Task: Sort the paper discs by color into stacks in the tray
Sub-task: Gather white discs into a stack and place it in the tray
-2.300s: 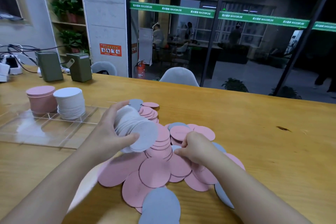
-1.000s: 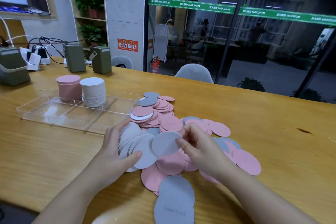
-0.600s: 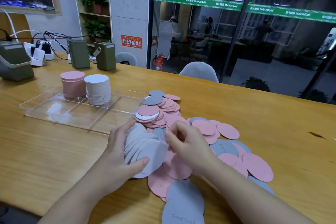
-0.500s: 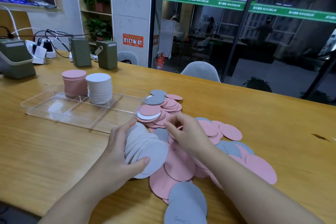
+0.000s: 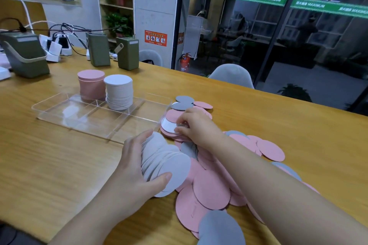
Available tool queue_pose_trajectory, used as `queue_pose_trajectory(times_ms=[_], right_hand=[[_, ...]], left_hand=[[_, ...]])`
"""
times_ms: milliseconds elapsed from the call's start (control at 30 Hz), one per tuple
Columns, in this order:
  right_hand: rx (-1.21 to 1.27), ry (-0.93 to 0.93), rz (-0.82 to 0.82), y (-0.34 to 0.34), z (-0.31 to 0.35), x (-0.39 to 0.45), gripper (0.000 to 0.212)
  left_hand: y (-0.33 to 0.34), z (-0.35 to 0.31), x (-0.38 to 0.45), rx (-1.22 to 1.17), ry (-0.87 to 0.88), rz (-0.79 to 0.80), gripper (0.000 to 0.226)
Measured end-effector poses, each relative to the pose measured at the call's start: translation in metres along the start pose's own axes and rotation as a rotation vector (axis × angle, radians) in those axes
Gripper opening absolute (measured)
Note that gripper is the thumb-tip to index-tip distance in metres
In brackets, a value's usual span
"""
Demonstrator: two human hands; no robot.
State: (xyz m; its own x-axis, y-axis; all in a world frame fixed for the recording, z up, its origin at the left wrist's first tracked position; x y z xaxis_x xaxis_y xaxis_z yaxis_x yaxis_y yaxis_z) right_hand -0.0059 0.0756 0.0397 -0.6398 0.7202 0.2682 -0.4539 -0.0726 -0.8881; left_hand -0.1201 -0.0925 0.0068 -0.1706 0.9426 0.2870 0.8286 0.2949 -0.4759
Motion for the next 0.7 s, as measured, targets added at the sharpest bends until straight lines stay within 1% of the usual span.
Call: queue_pose_trajectory(times_ms=[200,267,333,400,467,500,533,567,633,700], right_hand=[[0.001,0.01,0.109,-0.004,-0.001,0.001,0.033],[-0.033,-0.023,0.133,-0.006,0.002,0.001,0.034],[-0.146,-0.07,0.163,-0.005,0.005,0.003,0.031],[-0.348,-0.126,0.199,-0.001,0.009,0.006,0.023],[-0.502,-0.264,0.094,0.003,0.016,0.007,0.014],[-0.513,-0.291,0.064,0.004,0.018,0.006,0.023],[-0.507,-0.294,0.016,0.004,0.014,0.005,0.036],[-0.495,-0.276,-0.036,0.005,0.007,0.006,0.042],[-0.491,-0.258,-0.087,0.006,-0.002,0.001,0.043],[-0.465,-0.245,-0.102,-0.002,-0.002,-0.01,0.038]], left_hand=[[-0.002,0.0,0.002,0.022,-0.018,0.022,0.08],[-0.002,0.0,0.001,0.021,-0.017,0.017,0.08],[-0.001,0.0,0.001,0.016,-0.016,0.014,0.08],[-0.001,0.0,0.002,0.016,-0.019,0.014,0.08],[-0.001,-0.001,0.002,0.011,-0.024,0.017,0.079],[-0.001,-0.002,0.002,0.007,-0.025,0.016,0.079],[-0.001,-0.002,0.002,0.003,-0.026,0.014,0.079],[-0.001,-0.003,0.002,0.001,-0.026,0.012,0.079],[-0.002,-0.003,0.002,0.004,-0.026,0.013,0.079],[-0.002,-0.004,0.001,0.012,-0.024,0.018,0.078]])
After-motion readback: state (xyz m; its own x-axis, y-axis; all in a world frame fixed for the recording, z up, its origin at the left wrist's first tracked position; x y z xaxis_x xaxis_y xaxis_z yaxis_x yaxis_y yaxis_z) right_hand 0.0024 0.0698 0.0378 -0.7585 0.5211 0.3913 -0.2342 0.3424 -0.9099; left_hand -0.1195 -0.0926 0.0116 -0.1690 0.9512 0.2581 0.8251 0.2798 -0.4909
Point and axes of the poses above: each hand's wrist, its own x-axis towards the middle knuckle, its own y-axis out of the palm, z = x × y, the point moved 4 cm from there along x, towards the middle knuckle, and after that the axes turned 6 degrees about x, right-handed, at the moved point
